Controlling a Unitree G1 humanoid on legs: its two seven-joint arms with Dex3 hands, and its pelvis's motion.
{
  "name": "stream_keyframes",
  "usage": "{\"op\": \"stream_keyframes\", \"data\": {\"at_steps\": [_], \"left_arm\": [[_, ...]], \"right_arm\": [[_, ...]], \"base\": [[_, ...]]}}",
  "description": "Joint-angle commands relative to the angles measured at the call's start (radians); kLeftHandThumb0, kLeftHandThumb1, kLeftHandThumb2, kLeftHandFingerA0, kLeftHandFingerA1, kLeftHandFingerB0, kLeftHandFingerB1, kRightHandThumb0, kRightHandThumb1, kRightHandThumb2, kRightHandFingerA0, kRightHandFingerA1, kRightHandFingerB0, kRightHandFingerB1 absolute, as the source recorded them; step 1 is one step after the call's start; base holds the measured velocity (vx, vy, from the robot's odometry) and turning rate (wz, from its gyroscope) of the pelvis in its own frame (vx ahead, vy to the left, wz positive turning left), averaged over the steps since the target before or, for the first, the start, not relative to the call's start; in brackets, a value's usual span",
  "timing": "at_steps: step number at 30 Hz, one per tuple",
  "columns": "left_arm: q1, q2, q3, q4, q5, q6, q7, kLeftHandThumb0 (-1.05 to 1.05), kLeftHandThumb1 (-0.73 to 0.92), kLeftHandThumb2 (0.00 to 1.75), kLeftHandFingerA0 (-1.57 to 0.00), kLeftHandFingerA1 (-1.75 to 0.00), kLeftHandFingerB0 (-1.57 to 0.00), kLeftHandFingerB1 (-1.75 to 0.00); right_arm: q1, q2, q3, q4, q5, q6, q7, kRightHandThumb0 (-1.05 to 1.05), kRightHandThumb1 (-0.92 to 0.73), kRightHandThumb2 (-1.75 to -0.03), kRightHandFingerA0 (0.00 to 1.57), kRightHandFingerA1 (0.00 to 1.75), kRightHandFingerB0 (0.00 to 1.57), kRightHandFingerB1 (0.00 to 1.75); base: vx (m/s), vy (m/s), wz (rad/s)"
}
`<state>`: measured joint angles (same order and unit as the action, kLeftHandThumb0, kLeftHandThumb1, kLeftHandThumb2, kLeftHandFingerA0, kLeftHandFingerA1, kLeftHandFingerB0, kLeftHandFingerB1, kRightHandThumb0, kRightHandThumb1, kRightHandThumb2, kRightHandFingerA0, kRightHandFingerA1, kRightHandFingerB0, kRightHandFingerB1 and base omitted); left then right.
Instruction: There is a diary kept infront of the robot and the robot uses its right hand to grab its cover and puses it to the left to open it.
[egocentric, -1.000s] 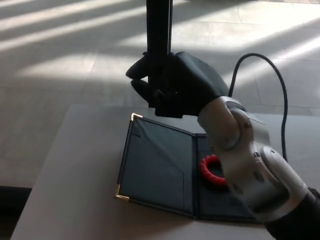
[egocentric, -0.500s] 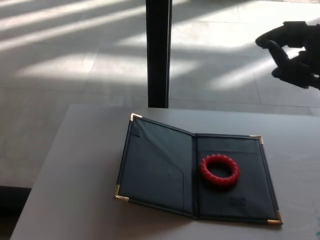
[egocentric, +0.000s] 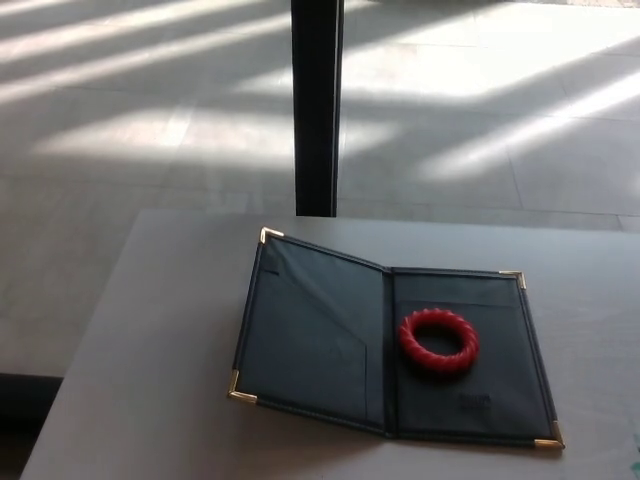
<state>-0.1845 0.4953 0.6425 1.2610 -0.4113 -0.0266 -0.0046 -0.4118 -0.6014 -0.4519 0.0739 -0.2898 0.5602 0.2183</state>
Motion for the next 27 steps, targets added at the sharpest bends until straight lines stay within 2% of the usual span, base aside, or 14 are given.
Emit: {"op": "stream_keyframes", "data": {"at_steps": [1,2,6,7,8,9,12,17,20,21,22,23,25,27], "left_arm": [[0.053,0.024,0.034,0.006,-0.027,0.003,-0.004,-1.05,0.92,1.21,-0.22,-1.66,-0.13,-1.37],[0.055,0.023,0.031,0.003,-0.025,0.001,-0.003,-1.05,0.92,1.2,-0.22,-1.66,-0.13,-1.36],[0.058,0.016,0.04,0.003,-0.034,-0.004,0.002,-1.05,0.92,1.19,-0.24,-1.67,-0.14,-1.37],[0.056,0.016,0.044,0.006,-0.036,-0.002,0.004,-1.05,0.92,1.21,-0.24,-1.7,-0.14,-1.38],[0.056,0.015,0.046,0.007,-0.039,-0.001,0.007,-0.92,0.69,1.54,-0.37,-1.17,0.0,-0.89],[0.059,0.014,0.048,0.008,-0.039,-0.003,0.007,-1.05,0.92,1.2,-0.27,-1.69,-0.16,-1.37],[0.063,0.013,0.045,0.006,-0.037,-0.005,-0.007,-1.05,0.92,1.2,-0.22,-1.68,-0.13,-1.38],[0.063,0.007,0.047,0.009,-0.039,-0.004,-0.008,-1.05,0.92,1.19,-0.19,-1.64,-0.1,-1.32],[0.074,0.002,0.039,0.001,-0.033,-0.006,-0.024,-1.05,0.92,1.18,-0.16,-1.6,-0.07,-1.3],[0.073,0.002,0.039,0.003,-0.033,-0.006,-0.02,-1.05,0.92,1.18,-0.19,-1.62,-0.08,-1.32],[0.077,0.003,0.039,0.004,-0.031,-0.009,-0.025,-1.05,0.92,1.18,-0.19,-1.62,-0.08,-1.32],[0.075,0.001,0.043,0.004,-0.035,-0.012,-0.028,-1.05,0.92,1.18,-0.21,-1.65,-0.15,-1.36],[0.07,-0.008,0.046,0.005,-0.035,-0.013,-0.006,-1.05,0.92,1.2,-0.26,-1.66,-0.14,-1.37],[0.07,-0.012,0.062,-0.001,-0.052,-0.012,0.002,-1.05,0.92,1.19,-0.28,-1.67,-0.17,-1.39]], "right_arm": [[0.338,-0.113,-0.894,0.366,0.363,-0.282,-0.152,-0.82,-0.67,-1.03,1.03,1.01,0.69,0.86],[0.352,-0.103,-0.903,0.375,0.372,-0.286,-0.156,-0.79,-0.9,-0.67,1.0,1.02,0.68,0.9],[0.394,-0.069,-0.934,0.436,0.418,-0.343,-0.165,-0.77,-0.92,-0.67,0.94,1.06,0.63,0.93],[0.409,-0.055,-0.94,0.46,0.423,-0.362,-0.188,-0.79,-0.92,-0.68,0.98,1.03,0.69,0.93],[0.415,-0.047,-0.945,0.473,0.424,-0.37,-0.207,-0.81,-0.9,-0.67,1.02,1.03,0.7,0.92],[0.422,-0.024,-0.964,0.481,0.439,-0.367,-0.222,-0.79,-0.92,-0.69,0.92,1.13,0.61,0.98],[0.458,0.027,-0.993,0.523,0.48,-0.41,-0.216,-0.78,-0.92,-0.69,0.84,1.17,0.56,0.95],[0.475,0.056,-1.019,0.618,0.513,-0.471,-0.243,-0.78,-0.92,-0.72,0.96,1.21,0.56,0.99],[0.485,0.105,-1.014,0.634,0.513,-0.512,-0.24,-0.76,-0.92,-0.71,0.88,1.24,0.58,1.0],[0.482,0.12,-1.012,0.628,0.511,-0.513,-0.238,-0.7,-0.78,-1.21,0.9,1.11,0.62,0.89],[0.485,0.131,-1.002,0.648,0.505,-0.542,-0.235,-0.77,-0.92,-0.71,0.86,1.2,0.58,0.97],[0.485,0.15,-0.991,0.655,0.505,-0.533,-0.215,-0.77,-0.92,-0.73,0.82,1.17,0.55,0.94],[0.466,0.151,-1.005,0.686,0.531,-0.56,-0.187,-0.75,-0.92,-0.71,0.81,1.21,0.56,0.95],[0.459,0.201,-0.987,0.628,0.515,-0.52,-0.203,-0.77,-0.92,-0.71,0.86,1.25,0.59,1.0]], "base": [[0.0,0.0,0.0],[0.0,0.0,0.0],[0.0,0.0,0.0],[0.0,0.0,0.0],[0.0,0.0,0.0],[0.0,0.0,0.0],[0.0,0.0,0.0],[0.0,0.0,0.0],[0.0,0.0,0.0],[0.0,0.0,0.0],[0.0,0.0,0.0],[0.0,0.0,0.0],[0.0,0.0,0.0],[0.0,0.0,0.0]]}}
